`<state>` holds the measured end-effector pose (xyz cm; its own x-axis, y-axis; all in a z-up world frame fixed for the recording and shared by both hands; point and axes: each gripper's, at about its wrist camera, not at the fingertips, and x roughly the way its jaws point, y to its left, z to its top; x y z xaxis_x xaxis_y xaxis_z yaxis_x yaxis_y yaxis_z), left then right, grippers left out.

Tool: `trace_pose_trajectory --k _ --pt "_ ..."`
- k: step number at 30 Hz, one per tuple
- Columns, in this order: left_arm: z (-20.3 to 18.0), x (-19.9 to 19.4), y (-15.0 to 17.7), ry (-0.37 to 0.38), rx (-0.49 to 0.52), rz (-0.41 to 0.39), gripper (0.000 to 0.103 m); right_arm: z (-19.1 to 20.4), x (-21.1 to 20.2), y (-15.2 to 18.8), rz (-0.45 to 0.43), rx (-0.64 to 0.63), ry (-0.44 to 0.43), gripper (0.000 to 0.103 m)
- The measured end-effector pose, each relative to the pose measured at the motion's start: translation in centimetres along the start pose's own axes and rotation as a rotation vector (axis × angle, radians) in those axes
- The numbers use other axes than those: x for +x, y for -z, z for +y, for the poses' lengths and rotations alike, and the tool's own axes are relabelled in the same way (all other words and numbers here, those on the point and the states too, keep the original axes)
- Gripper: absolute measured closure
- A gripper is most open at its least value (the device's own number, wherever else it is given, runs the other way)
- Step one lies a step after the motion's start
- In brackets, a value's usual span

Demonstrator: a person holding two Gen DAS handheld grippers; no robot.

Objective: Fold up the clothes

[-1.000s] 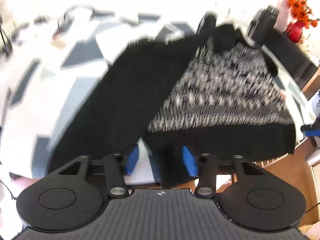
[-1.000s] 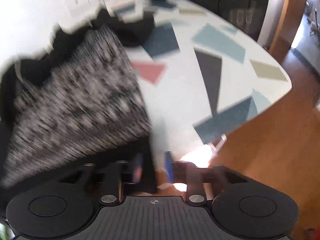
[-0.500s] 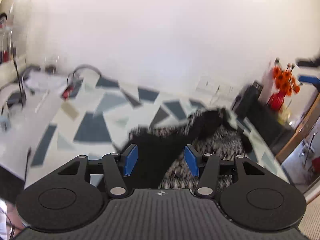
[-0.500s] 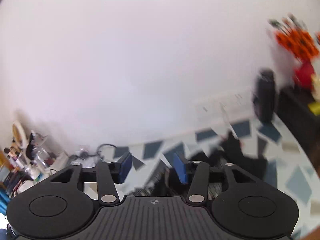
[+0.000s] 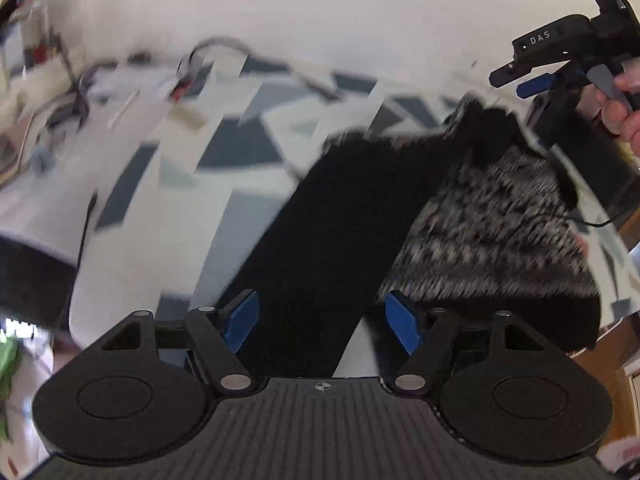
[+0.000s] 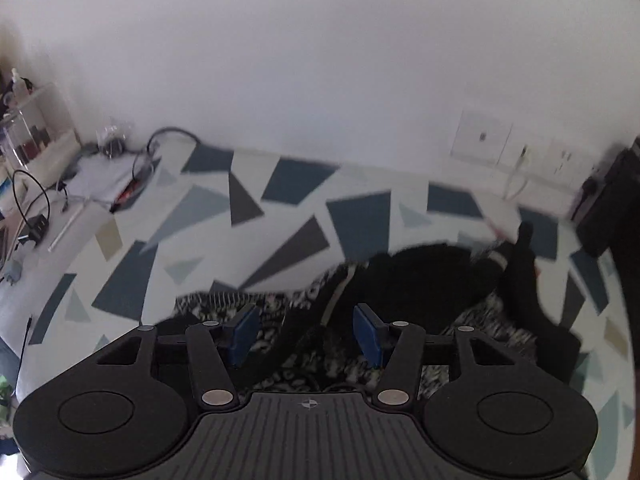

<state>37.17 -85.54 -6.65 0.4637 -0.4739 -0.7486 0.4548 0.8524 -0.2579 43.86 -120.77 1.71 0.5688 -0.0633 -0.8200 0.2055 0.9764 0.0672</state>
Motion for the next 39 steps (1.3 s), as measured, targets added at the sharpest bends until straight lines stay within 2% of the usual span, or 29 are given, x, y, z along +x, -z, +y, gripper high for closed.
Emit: trace_pose_trajectory --k 2,6,8,10,13,14,15,16,17,18,25,28,32,39 --pt "0.5 1.0 1.1 -0.017 -0.016 0.044 0.031 -0.2 2.8 0.8 0.072 0.071 -0.026 0.057" --pt "1.4 2.9 3.3 -0.051 -0.047 0.131 0.031 -0.8 6.0 1.4 0.116 0.172 -0.072 0.058" --pt "1.1 3.4 3.6 -0.042 -0.055 0.147 0.031 -1.7 7.3 1.0 0.128 0.202 -0.106 0.065" --pt "0.4 3.7 3.6 -0.019 -0.046 0.148 0.031 -2.1 7.9 0.7 0.13 0.213 -0.147 0.087" --pt "-0.6 4.7 3.2 -0.055 0.01 0.148 0.031 -2.2 8.2 0.0 0.116 0.202 -0.182 0.09" --pt "-0.8 5.1 3.1 -0.068 0.022 0.149 0.038 -2.1 8.2 -0.3 0.106 0.199 -0.192 0.09" --pt "-0.7 5.4 2.9 -0.079 0.022 0.148 0.055 -2.1 8.2 -0.7 0.096 0.196 -0.202 0.091" --pt "-0.7 5.7 2.6 -0.085 0.021 0.147 0.064 -2.0 8.0 -1.2 0.087 0.197 -0.211 0.091" --pt "-0.5 5.8 2.3 -0.082 0.02 0.145 0.089 -1.9 7.9 -1.7 0.078 0.199 -0.217 0.091" --pt "-0.4 5.7 1.9 -0.083 0.017 0.137 0.096 -1.8 7.8 -2.4 0.069 0.202 -0.226 0.091" --pt "0.0 1.1 -1.7 -0.158 -0.027 -0.006 0.098 -3.2 7.5 -5.4 -0.078 0.316 -0.364 0.091" --pt "1.0 -0.8 -3.9 -0.199 -0.076 -0.069 0.098 -3.2 8.4 -6.4 -0.096 0.313 -0.402 0.091" --pt "1.6 -0.2 -7.3 -0.251 -0.094 -0.118 0.098 -2.5 10.6 -8.7 -0.105 0.304 -0.427 0.092" --pt "2.6 0.8 -13.2 -0.342 -0.126 -0.205 0.098 -1.2 17.3 -14.5 -0.105 0.298 -0.41 0.092"
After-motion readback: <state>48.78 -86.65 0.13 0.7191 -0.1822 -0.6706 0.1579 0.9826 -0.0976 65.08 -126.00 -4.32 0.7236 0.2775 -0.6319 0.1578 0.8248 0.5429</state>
